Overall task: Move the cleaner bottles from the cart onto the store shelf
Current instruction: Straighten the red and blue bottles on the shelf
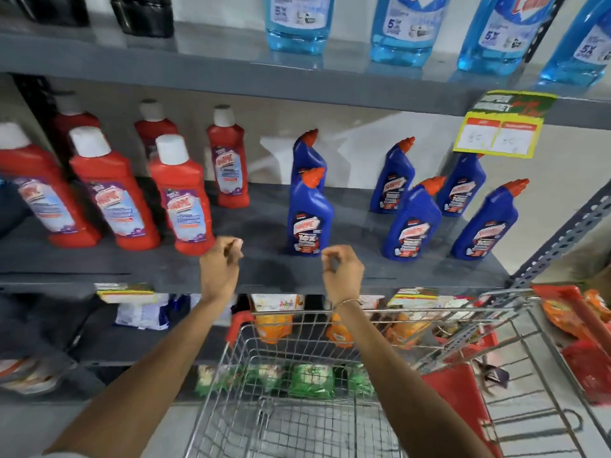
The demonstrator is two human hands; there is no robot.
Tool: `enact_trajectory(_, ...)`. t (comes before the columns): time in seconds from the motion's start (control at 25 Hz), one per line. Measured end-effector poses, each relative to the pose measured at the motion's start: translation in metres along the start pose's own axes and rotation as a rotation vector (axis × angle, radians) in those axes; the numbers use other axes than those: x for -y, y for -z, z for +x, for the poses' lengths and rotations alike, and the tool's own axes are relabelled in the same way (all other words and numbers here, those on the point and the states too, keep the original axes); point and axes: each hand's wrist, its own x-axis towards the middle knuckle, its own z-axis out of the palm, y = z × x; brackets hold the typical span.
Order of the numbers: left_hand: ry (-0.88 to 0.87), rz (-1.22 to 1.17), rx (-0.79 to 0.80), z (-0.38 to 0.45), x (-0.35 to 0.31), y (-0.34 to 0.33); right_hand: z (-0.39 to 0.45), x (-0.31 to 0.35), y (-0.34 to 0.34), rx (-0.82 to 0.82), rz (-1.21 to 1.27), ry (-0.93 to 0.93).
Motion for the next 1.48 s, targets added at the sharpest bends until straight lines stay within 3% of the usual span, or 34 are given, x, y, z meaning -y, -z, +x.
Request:
enact_trajectory(0.16, -0.06, 0.023, -0.201, 0.011, 0.037, 0.072, -0.02, 0.051, -0.07, 0.186, 0.061, 0.107)
enact_trajectory(0.28, 0.218, -0.067, -0.357, 0.038, 0.065, 0.126, -0.022, 0.077, -0.113, 0.336, 0.064, 0.058)
enact_trajectory(0.4, 0.24, 0.08, -0.107, 0.068, 0.098, 0.157, -0.018, 0.089, -0.158, 0.672, 0.065, -0.125)
enact_trajectory(0.44, 0.258, 0.131, -0.021, 0.077, 0.1, 0.164, -0.017, 0.093, -0.172, 0.718, 0.049, -0.157)
enact_trajectory(0.72, 0.218, 0.24, 0.232, 0.125, 0.124, 0.181, -0.007, 0.107, -0.214, 0.664, 0.046, -0.188)
enact_trajectory(1.08, 0.129, 0.182, 0.254, 0.122, 0.121, 0.167, 0.008, 0.093, -0.188, 0.636, -0.028, -0.241)
enact_trajectory(1.48, 0.152, 0.161, 0.324, 0.119, 0.116, 0.165, 0.011, 0.092, -0.188, 0.659, -0.091, -0.238)
